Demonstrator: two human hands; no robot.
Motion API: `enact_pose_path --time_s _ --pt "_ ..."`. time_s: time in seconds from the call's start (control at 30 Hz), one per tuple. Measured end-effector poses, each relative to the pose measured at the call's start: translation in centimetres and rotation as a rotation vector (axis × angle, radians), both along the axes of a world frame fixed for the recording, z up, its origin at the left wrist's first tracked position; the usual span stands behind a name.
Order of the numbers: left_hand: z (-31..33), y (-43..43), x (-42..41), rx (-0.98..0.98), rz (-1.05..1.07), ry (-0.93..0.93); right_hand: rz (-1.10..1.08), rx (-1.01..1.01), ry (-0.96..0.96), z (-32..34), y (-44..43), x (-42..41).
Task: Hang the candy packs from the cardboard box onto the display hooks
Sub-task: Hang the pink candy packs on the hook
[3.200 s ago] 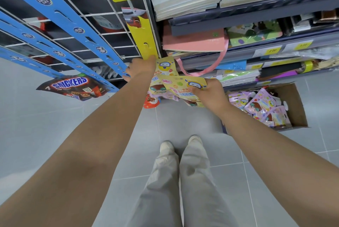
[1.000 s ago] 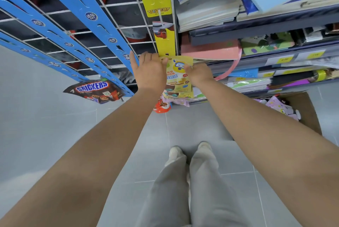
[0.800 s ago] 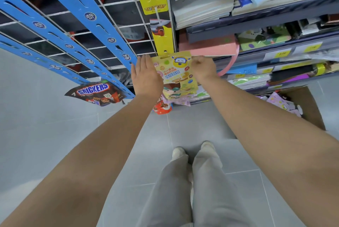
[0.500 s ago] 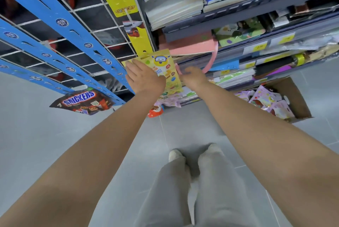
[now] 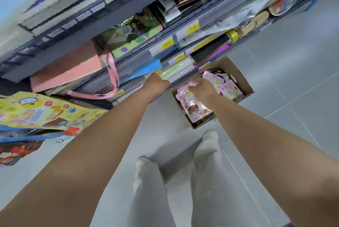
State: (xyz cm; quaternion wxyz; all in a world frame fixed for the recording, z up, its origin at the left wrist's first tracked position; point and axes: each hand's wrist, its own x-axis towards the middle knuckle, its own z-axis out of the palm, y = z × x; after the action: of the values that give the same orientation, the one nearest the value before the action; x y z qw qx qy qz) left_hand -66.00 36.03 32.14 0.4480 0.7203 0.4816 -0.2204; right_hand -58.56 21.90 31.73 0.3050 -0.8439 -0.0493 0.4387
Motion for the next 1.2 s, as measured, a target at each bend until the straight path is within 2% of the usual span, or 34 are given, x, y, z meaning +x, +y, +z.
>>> enact_pose_path --time_s 0.13,0.3,0.57,0.7,0.87,1.1,1.2 --pt "-4.8 -4.4 7.2 -0.057 -0.027 0.050 -0.051 -0.103 0.044 -4.2 -7.1 7.7" --pt "-11.5 -7.8 13.6 -0.012 -0.144 0.130 -0.118 -0.236 0.067 -10.2 -12.5 13.6" --pt "-24.6 -8.1 19.9 0.095 -0.348 0.102 -0.148 -0.327 0.184 -23.5 -14.5 17.5" --pt "-31.3 -9.3 22.3 0.092 -0.485 0.069 -0.111 -0.379 0.161 -31.3 -15.5 19.2" --pt "-38.3 -10.9 24.7 0.165 -0.781 0.011 0.025 -0.479 0.070 -38.8 -16.0 22.0" --pt "-45.8 -11.8 29.4 0.185 -0.903 0.110 -0.047 -0.631 0.127 -45.7 -17.2 25.0" --pt "-47.0 -11.1 30.8 0.167 -0.924 0.173 -0.002 -0.605 0.209 -46.5 -17.9 25.8"
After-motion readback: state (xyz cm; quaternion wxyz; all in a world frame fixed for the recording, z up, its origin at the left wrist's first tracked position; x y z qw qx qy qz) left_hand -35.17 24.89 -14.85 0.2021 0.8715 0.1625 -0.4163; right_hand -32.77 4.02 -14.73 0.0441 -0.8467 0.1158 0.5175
